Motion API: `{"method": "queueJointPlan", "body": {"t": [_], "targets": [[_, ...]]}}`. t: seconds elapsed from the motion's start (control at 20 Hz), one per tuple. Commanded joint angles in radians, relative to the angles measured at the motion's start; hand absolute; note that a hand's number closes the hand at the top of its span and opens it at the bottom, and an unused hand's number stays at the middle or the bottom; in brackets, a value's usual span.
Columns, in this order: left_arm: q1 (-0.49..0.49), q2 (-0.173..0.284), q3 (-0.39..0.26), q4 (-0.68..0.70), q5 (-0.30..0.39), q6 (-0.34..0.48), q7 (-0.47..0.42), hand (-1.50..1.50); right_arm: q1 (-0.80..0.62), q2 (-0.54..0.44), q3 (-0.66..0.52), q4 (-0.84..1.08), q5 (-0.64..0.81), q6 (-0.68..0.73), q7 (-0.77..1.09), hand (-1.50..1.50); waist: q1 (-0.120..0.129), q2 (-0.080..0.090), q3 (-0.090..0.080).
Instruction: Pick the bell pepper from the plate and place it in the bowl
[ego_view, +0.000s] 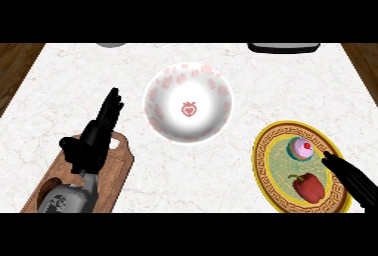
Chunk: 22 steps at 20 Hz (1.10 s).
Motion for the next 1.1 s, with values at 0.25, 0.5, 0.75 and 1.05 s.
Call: {"method": "queueJointPlan", "body": {"t": [0.25,0.5,0.75,1.05], "targets": [[-0.036,-0.056,0.048,0.122,-0.021,-0.034,-0.068,0.0,-0.002,0.057,-0.084,0.104,-0.067,0.097,-0.185,-1.5,-0.007,0.0,0.0],[0.053,-0.037,0.052,0.009,-0.039,-0.055,-0.046,0.0,0.038,0.12,-0.059,-0.005,-0.038,0.151,-0.122,-1.5,-0.003,-0.001,0.0],[0.009,-0.046,0.076,-0.021,-0.057,-0.052,0.035,0.0,-0.017,0.133,-0.154,0.164,-0.092,0.212,-0.254,-1.5,-0.001,-0.001,0.0],[0.006,-0.08,0.073,0.007,-0.085,-0.067,-0.007,0.0,-0.026,0.229,-0.122,0.222,-0.024,0.195,-0.26,-1.5,-0.002,0.0,0.0]]}}
